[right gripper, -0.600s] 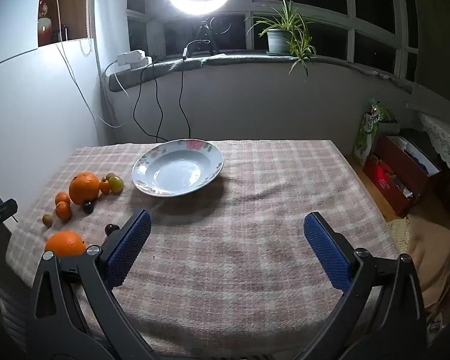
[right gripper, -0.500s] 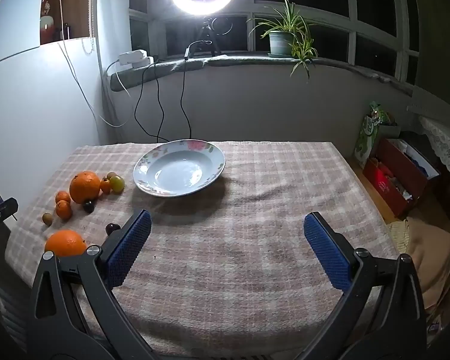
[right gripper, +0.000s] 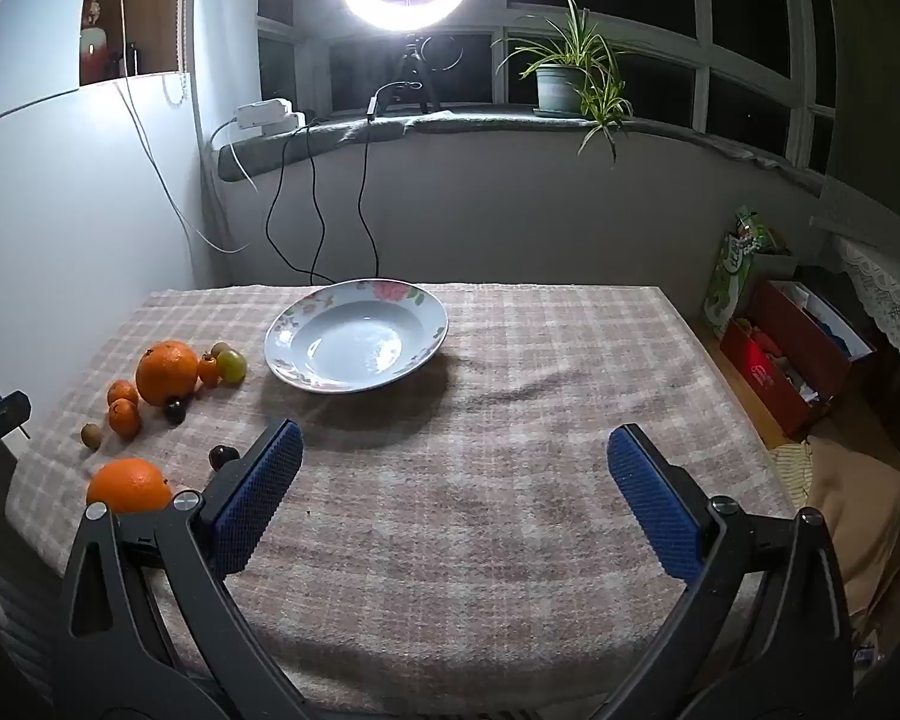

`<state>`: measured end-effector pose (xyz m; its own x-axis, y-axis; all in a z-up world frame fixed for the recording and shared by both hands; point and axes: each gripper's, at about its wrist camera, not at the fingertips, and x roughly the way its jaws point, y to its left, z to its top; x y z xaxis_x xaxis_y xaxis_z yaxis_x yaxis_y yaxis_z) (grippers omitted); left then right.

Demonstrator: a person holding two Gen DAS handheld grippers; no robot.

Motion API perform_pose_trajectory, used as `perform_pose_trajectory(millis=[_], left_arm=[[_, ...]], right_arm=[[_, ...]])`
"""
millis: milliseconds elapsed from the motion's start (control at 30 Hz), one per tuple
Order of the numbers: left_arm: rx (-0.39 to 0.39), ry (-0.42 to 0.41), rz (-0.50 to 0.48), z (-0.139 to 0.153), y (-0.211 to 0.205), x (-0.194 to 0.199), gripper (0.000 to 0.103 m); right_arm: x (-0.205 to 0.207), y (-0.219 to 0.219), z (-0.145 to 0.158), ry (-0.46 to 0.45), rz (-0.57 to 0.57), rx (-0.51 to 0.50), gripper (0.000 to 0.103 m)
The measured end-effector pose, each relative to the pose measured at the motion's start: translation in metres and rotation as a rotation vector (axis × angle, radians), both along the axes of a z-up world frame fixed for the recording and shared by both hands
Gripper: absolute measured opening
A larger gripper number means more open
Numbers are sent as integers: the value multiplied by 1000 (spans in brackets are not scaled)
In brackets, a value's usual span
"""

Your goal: Organize fruits

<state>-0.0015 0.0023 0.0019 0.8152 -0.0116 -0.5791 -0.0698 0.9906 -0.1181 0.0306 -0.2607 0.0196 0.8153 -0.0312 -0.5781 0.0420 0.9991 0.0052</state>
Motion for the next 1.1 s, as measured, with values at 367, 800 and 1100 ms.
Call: perform_pose_trajectory(millis=[367,800,1100], left_arm=[[3,-3,-6,-1,1,0,81],[10,-6,-12,0,-2,0,81],[11,-9,-12,0,-3,-1,81]], right_arm=[[2,-2,-4,14,6,-1,103],[2,1,-2,13,10,-6,103],[2,4,-2,10,14,-11,103]])
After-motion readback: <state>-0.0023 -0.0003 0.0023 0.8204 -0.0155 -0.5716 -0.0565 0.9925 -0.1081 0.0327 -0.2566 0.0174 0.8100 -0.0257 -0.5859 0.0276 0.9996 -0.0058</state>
